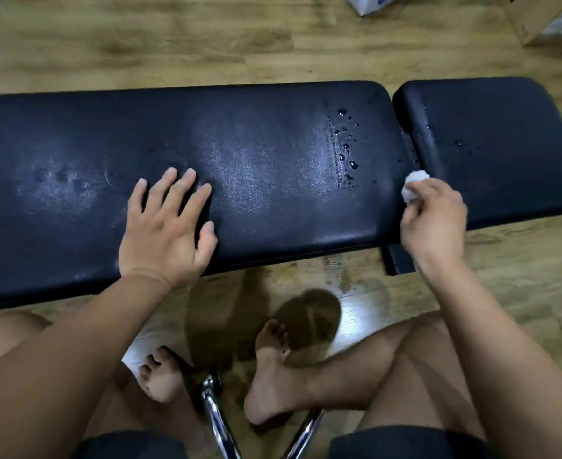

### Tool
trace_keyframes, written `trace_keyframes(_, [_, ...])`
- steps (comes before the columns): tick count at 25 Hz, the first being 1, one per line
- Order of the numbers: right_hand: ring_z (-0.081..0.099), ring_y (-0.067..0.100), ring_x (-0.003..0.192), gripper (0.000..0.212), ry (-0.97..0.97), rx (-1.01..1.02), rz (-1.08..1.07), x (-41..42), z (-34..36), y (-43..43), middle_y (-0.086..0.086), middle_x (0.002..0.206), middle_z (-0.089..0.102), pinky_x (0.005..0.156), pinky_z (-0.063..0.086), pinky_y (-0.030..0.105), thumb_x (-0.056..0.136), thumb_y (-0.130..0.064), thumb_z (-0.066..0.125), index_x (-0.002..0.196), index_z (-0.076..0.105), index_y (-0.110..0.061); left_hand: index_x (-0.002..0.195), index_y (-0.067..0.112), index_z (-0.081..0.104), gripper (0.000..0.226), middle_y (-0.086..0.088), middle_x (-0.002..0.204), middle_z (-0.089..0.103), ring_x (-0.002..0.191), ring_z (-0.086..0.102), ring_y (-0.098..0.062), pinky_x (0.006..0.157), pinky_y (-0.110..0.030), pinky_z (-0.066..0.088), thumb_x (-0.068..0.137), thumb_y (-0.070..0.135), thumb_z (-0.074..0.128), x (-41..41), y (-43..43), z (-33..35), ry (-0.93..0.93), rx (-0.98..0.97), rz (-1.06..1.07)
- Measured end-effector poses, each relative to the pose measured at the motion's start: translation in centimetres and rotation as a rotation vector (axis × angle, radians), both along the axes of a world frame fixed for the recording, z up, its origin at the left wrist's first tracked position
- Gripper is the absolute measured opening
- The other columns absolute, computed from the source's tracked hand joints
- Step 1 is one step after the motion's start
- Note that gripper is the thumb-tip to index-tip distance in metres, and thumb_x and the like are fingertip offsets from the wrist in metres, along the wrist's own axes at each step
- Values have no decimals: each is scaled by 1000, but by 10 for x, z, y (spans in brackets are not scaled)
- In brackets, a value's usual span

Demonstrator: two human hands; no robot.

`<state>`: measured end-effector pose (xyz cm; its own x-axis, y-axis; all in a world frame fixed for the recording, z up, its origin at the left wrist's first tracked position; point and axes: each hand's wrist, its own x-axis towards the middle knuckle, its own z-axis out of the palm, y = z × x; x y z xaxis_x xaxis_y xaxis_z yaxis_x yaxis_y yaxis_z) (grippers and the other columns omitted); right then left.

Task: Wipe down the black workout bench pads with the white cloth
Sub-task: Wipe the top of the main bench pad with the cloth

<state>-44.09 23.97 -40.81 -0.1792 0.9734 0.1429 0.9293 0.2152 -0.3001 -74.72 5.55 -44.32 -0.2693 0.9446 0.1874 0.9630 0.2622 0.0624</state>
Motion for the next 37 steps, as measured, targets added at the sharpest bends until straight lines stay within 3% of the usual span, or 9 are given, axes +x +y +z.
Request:
trace_keyframes(5, [52,33,102,37,113,-36,491,-141,-11,-134,9,119,61,88,48,39,75,-7,51,106,69,-14,138,11,52,58,-14,149,45,141,35,-35,116,-56,21,89,39,37,-2,1,2,0,-4,-13])
trace_keyframes(8, [56,33,99,42,143,-78,738,-132,-15,-128,10,118,62,85,51,40,74,-14,43,108,69,-13,138,11,52,59,-14,149,45,141,35,-34,116,-56,21,89,39,36,0,1,1,5,1,-8])
trace_keyframes(12, [57,36,101,38,12,1,331,-30,-5,-18,14,115,64,90,39,28,74,-7,52,106,71,-14,137,11,54,59,-14,148,46,141,35,-35,116,-56,21,88,40,37,-1,1,1,-2,0,2])
trace_keyframes(16, [63,36,97,30,-46,-31,-1,-11,8,35,15,105,69,87,45,32,78,-10,49,97,72,-9,137,12,54,59,-13,148,46,141,35,-35,115,-57,21,88,40,39,-1,1,0,-11,-6,1])
trace_keyframes(24, [58,35,97,32,181,-77,757,-179,-6,-101,11,114,65,85,54,38,67,-3,63,97,72,-8,135,11,56,59,-14,147,47,140,37,-35,115,-57,23,86,39,39,0,1,2,-7,-11,2])
trace_keyframes(27, [60,28,84,34,175,-49,618,-106,2,-38,14,100,69,75,51,28,62,6,64,92,73,-8,135,10,56,59,-14,147,47,140,37,-35,115,-57,23,87,40,38,-1,3,4,-13,-14,8])
trace_keyframes(30, [61,34,94,31,-82,-19,237,-28,14,41,13,103,69,85,40,28,72,-12,51,94,73,-12,135,10,56,59,-14,147,47,140,37,-35,114,-58,23,87,39,39,0,2,4,-12,-17,9])
trace_keyframes(33, [59,37,86,22,-110,-54,16,-52,9,49,12,90,64,71,42,34,70,-14,41,75,61,-9,135,10,56,59,-14,147,47,140,36,-35,115,-58,23,87,38,40,-1,2,3,-26,-22,6])
trace_keyframes(37, [53,24,91,30,32,-46,295,-183,-11,-50,2,111,63,77,41,25,73,-5,52,96,67,-18,136,8,55,60,-14,148,47,141,36,-35,115,-58,23,87,39,38,0,2,3,1,-46,3])
